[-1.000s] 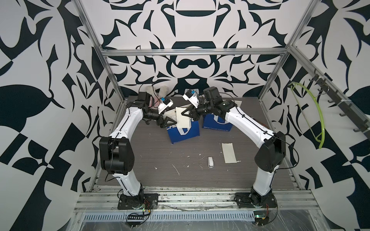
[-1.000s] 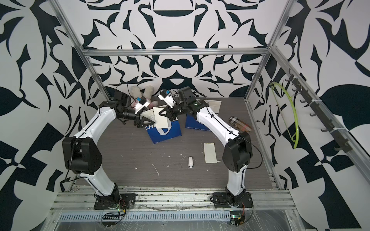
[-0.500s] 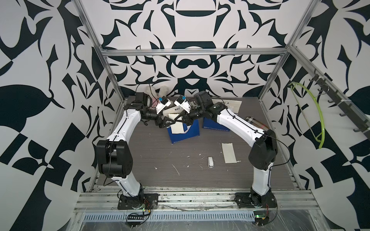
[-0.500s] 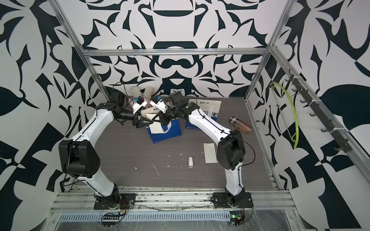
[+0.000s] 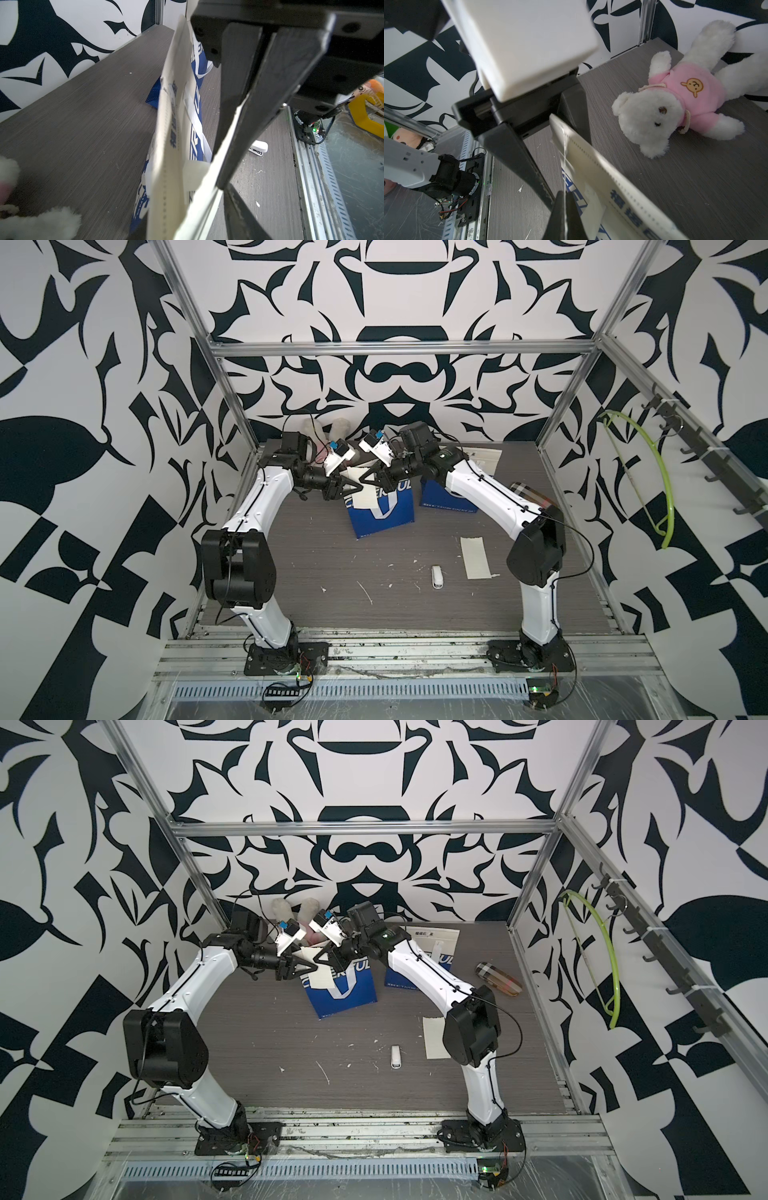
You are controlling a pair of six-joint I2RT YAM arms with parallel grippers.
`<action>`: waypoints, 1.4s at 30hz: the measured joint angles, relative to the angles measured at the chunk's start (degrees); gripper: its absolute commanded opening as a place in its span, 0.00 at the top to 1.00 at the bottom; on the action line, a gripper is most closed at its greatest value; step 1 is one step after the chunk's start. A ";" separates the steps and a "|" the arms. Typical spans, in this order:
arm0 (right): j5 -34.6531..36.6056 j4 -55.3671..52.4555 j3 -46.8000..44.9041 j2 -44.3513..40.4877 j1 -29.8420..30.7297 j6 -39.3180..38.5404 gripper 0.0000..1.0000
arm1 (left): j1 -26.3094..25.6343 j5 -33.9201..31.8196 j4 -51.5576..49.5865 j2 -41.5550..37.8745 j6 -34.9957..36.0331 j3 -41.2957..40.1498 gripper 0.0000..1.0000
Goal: Staple the receipts to the bags
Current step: Hold the receipt from the takeout bag, then pick up the stapler from the center of the board.
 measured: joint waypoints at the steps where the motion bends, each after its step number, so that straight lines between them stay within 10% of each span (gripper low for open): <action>1: 0.15 -0.07 0.00 0.00 0.00 -0.02 1.00 | 0.00 0.02 0.04 0.09 0.02 0.07 0.61; 4: 0.39 -0.42 0.00 0.00 0.00 -0.04 1.00 | -0.02 -0.02 0.07 0.22 -0.28 0.37 0.53; 8: 0.72 -0.57 0.00 0.00 -0.02 -0.13 1.00 | 0.00 0.00 -0.31 0.44 -0.92 1.11 0.76; 14: 0.98 -0.68 0.00 0.00 -0.11 -0.15 1.00 | -0.02 0.22 -0.39 0.70 -0.59 1.20 0.73; 17: 1.03 -0.66 0.00 0.00 -0.11 0.02 0.99 | 0.00 0.20 -0.48 1.07 -0.66 1.22 0.89; 29: 5.44 -0.42 -6.95 -5.68 -0.66 5.35 0.14 | 0.24 -0.22 -0.42 1.57 -0.09 1.25 1.00; 42: 28.30 -6.88 -42.27 -42.12 -2.71 22.08 0.21 | 0.24 -1.66 2.12 1.11 -0.94 0.83 1.00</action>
